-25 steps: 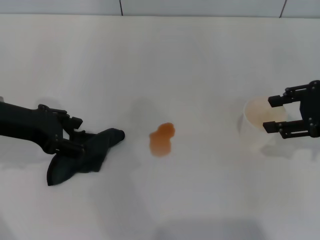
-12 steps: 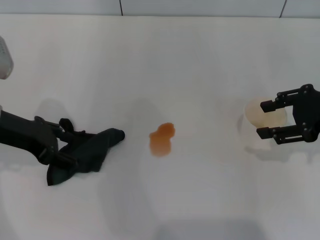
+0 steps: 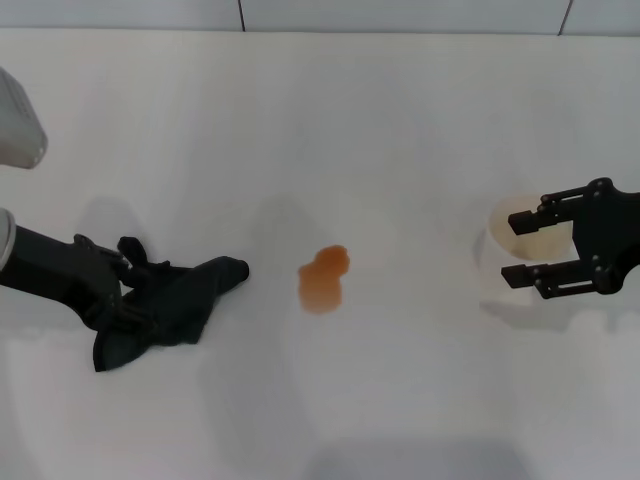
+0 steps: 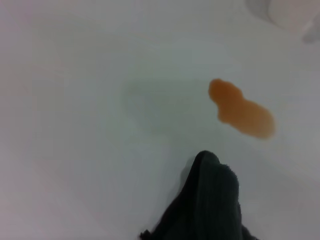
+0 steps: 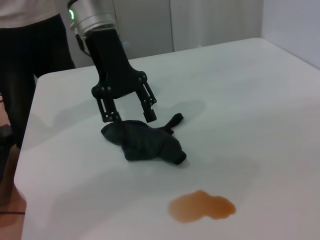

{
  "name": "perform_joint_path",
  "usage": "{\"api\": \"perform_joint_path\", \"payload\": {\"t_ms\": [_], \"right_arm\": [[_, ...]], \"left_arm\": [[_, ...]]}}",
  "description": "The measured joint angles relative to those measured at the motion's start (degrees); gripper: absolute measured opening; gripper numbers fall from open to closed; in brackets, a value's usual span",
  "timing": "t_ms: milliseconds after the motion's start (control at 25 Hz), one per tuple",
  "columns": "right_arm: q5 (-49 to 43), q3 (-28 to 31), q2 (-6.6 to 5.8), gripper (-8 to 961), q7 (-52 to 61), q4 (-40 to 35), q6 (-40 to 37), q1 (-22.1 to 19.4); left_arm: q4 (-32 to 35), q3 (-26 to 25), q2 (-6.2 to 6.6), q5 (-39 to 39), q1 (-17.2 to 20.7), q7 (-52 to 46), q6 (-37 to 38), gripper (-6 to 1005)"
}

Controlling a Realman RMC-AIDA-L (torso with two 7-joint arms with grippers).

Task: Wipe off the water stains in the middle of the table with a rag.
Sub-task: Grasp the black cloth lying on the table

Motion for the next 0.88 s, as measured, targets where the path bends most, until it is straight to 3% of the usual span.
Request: {"api": "perform_joint_path", "payload": {"t_ms": [160, 480, 880], "right_arm": [[0.0, -0.1, 0.02, 628, 0.0, 0.4, 0.3, 0.3], [0.1, -0.2, 0.03, 628, 0.2, 0.7, 0.4, 0.4], [0.2, -0.2, -0.01, 629, 0.4, 0.1, 0.3, 0.6]], "left_arm": [[-1.2, 0.5, -0.07, 0.7, -0.1, -0.2, -1.2, 698], [-1.4, 0.6, -0.23, 0.8, 0.0, -0.1, -2.2, 514], [-1.5, 2.0, -0.32, -0.2, -0.5, -0.2, -3.6, 119]]}}
